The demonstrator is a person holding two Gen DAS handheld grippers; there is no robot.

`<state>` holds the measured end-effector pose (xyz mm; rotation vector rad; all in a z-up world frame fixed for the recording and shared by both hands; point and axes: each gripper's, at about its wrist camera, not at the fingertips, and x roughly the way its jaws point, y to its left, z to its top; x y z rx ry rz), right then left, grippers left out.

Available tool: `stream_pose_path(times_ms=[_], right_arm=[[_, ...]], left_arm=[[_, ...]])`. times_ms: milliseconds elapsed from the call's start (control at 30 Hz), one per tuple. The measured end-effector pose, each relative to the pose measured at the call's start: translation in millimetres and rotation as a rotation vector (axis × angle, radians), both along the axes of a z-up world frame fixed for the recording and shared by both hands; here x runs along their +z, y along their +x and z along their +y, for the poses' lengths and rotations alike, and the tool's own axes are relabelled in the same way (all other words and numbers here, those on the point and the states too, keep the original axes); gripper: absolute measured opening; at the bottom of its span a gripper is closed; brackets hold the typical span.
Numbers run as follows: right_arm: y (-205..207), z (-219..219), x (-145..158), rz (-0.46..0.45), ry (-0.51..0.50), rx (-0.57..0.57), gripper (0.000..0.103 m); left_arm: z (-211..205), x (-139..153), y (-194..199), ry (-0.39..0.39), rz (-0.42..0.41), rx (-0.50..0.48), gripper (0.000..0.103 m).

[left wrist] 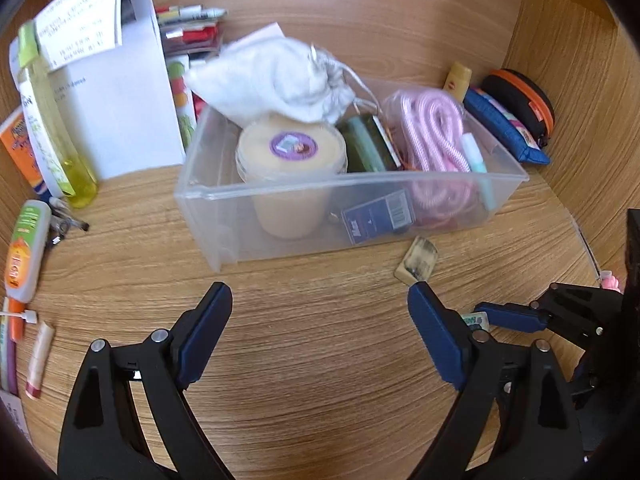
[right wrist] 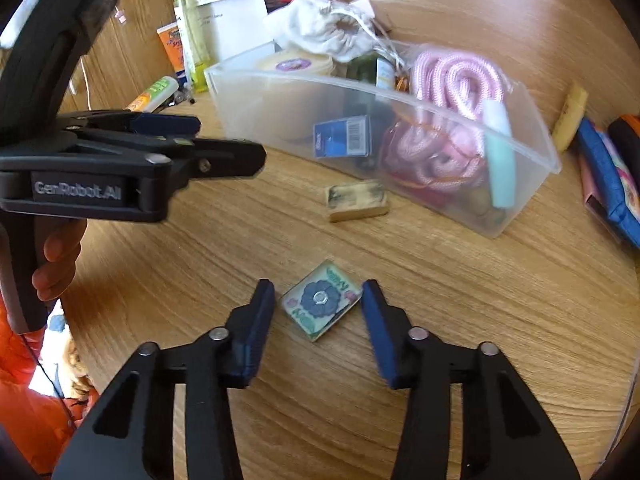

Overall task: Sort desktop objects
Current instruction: 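Grasp the tan block with the left gripper while the right grasps the floral tile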

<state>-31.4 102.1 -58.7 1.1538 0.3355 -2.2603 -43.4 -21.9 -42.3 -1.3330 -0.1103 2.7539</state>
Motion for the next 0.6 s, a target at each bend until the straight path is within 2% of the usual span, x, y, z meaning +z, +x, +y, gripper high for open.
stream_pose_path(times_ms=[233,500,600], right_arm=[[-1.9,15.4,3.8,0.007,-0.031,-0.029,0.038],[-13.5,67.9,18.7,0.045,-0.065,-0.164,0.038],[-22.2,80.4,26.9,0.046,-0.086,-0.204,0.038]], left_arm=[[19.1,-7.3,-9.1,-0.019,-0.014,-0.042,0.09],[46.1,-14.4,-23.6,-0.055,-0.024,-0.092,0.09],[55.8,-17.3,-30.0,-0.063,-0.035,-0.114,0.082]])
